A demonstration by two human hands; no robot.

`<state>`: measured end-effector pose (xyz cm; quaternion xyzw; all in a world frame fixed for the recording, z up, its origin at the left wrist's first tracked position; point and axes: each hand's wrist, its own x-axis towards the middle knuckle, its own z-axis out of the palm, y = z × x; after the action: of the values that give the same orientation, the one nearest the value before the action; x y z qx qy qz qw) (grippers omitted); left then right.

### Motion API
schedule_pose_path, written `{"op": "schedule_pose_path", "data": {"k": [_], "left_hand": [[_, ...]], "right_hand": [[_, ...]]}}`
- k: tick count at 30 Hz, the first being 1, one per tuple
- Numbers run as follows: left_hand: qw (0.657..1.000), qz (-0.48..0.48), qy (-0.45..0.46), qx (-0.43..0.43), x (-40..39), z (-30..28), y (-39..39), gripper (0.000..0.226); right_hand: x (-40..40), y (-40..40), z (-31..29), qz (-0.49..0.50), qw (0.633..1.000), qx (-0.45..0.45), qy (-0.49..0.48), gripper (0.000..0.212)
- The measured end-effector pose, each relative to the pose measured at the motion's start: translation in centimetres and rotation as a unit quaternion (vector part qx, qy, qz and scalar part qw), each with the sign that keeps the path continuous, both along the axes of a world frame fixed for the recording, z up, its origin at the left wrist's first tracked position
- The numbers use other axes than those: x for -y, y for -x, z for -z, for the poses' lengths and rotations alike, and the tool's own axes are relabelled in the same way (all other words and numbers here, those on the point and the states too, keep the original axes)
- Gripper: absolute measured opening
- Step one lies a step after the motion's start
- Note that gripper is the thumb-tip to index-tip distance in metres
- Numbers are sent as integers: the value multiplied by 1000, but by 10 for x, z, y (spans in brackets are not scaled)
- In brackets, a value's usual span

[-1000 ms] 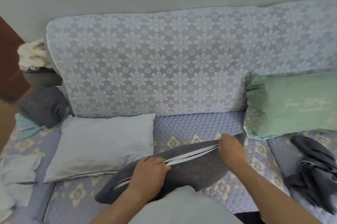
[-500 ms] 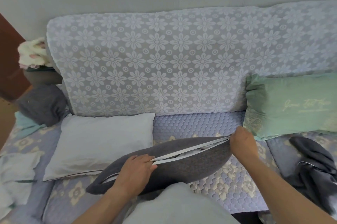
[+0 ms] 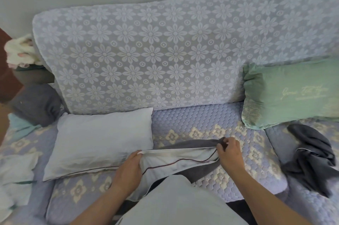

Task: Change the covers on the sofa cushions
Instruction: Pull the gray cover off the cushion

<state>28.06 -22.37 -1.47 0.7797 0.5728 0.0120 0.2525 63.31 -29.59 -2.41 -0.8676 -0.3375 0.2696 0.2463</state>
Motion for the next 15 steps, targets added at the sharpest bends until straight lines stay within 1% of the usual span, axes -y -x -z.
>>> {"op": "schedule_pose_path", "data": {"k": [2,3,4,5,6,8,11,13,15], "left_hand": [[1000,-3,8,6,-5,-4,-6,58],[1000,1,13,7,-7,-5,-7,58],[1000,5,14,9,-8,-7,-8,57],[1000,7,19,5,-9,-8,-6,56],[1000,13,22,0,-9,-10,-5,55],[999,31,22,-11,-9,-13,0,54],[998,46,22,-38,-9,-9,5,53],[998,44,23,-40,-10,-5,3,52],[997,25,39,-67,-9,-3,-3,51]], "right_hand": [[1,7,1,-36,998,-10,41,74],[0,10,4,-65,995,4,75,85],[0,12,6,-88,990,20,105,86],[-2,13,8,-97,986,34,128,80],[-4,12,10,-93,985,49,137,69],[-6,9,10,-79,983,98,133,48],[-8,5,6,-85,976,157,124,27],[-14,8,-2,-68,979,146,125,13],[-24,14,-10,-47,987,94,119,14]]}}
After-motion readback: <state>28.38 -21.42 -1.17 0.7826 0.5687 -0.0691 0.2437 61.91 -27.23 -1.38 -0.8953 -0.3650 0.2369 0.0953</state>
